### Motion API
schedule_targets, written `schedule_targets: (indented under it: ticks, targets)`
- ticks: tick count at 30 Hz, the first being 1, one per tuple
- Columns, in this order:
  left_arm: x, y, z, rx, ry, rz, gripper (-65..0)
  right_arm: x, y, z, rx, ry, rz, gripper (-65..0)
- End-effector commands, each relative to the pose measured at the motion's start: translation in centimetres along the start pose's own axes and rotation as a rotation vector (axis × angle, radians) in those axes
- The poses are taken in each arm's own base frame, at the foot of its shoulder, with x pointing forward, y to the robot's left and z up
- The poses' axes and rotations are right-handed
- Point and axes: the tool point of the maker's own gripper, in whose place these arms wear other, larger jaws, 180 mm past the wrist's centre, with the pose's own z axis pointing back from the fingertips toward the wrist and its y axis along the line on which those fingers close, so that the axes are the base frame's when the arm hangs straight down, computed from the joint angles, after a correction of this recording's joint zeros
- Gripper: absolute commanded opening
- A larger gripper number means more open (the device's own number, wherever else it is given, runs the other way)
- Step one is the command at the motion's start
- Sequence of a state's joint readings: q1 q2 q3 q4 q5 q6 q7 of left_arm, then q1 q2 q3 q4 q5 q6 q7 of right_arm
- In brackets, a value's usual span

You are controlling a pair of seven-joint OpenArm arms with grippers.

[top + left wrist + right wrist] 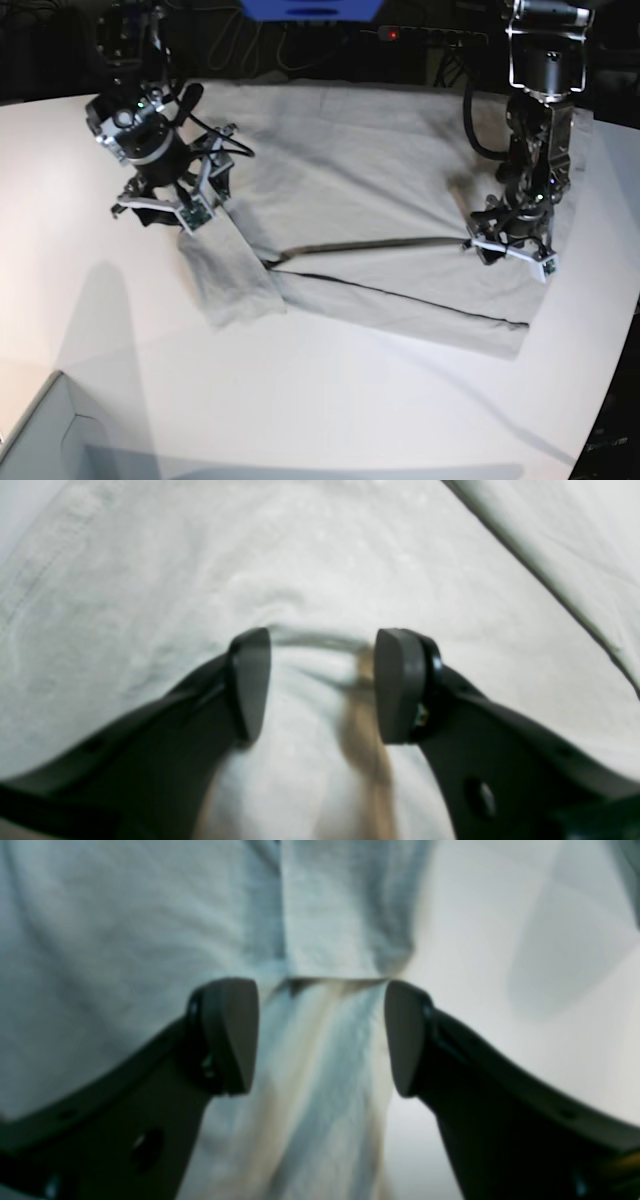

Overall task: Layout the t-shirt on the table in an organized manner, then fold the t-shirt properly
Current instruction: 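Move the right gripper to the shirt body and grasp the fabric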

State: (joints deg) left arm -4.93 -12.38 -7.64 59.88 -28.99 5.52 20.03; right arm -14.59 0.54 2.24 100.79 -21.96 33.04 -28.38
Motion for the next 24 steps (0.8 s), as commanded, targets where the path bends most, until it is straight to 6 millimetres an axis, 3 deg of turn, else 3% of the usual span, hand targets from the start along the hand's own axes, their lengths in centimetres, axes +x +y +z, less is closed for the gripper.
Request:
schedule_targets:
  ticks: [1, 4, 8, 12, 24]
  targets:
    - [-0.4, 0.4, 0.1, 0.012, 0.034, 0.005, -32.1, 1.1, -0.5, -0.4, -0.036, -0.028, -0.006, -24.9]
    - [-0.5, 0.3, 0.0, 0.010, 0.035, 0.007, -32.1, 0.9, 0.1, -2.6, -0.056, 0.010, 0.007, -24.9]
    - [-0.6, 0.2, 0.0, 0.009, 0.036, 0.008, -32.1, 0.2, -1.4, -3.7, -0.121, 0.036, -0.025, -25.0]
    - [-0.5, 0.1, 0.0, 0.007, 0.034, 0.009, -32.1, 0.8, -1.3, -4.0, -0.125, -0.023, -0.028, -25.3]
    - [-0.5, 0.2, -0.1, 0.009, 0.033, 0.010, -32.1, -0.4, -0.4, -4.2, -0.104, -0.016, -0.030, -25.5]
